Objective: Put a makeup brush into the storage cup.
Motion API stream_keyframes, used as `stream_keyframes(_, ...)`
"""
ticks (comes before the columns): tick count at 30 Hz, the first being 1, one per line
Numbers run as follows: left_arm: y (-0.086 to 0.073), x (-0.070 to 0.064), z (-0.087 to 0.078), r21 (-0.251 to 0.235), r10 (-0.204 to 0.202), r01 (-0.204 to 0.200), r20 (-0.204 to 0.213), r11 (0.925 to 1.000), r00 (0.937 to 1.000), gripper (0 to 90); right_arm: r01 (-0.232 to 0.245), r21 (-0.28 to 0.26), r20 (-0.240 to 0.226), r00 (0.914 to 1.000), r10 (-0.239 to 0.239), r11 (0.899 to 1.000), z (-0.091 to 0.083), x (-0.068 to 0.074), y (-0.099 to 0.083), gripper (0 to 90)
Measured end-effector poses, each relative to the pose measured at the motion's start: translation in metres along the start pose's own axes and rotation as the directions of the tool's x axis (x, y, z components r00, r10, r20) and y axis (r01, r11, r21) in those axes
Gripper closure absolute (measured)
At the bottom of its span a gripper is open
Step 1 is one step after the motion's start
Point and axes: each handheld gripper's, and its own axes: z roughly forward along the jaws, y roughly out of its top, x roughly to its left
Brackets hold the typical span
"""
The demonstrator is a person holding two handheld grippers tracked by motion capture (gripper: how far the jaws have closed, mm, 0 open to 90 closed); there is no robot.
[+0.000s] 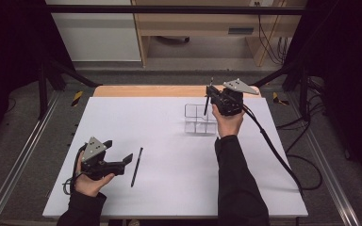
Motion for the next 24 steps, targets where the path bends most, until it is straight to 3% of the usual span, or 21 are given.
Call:
stream_keyframes(14, -0.001, 0.000, 0.001, 0.004, 0.003, -0.003, -0.002, 1.0000, 1.0000, 8.6, 0.009, 0.019, 0.039, 0.9992, -0.010, 1.000, 0.018, -0.005, -0.007, 84.0)
stream_keyframes(24, 0.000, 0.000, 0.001, 0.002, -0.001, 0.001, -0.004, 1.0000, 1.0000, 8.7, -0.006, 0.023, 0.018, 0.9998, 0.006, 1.000, 0.026, -0.002, -0.014, 84.0)
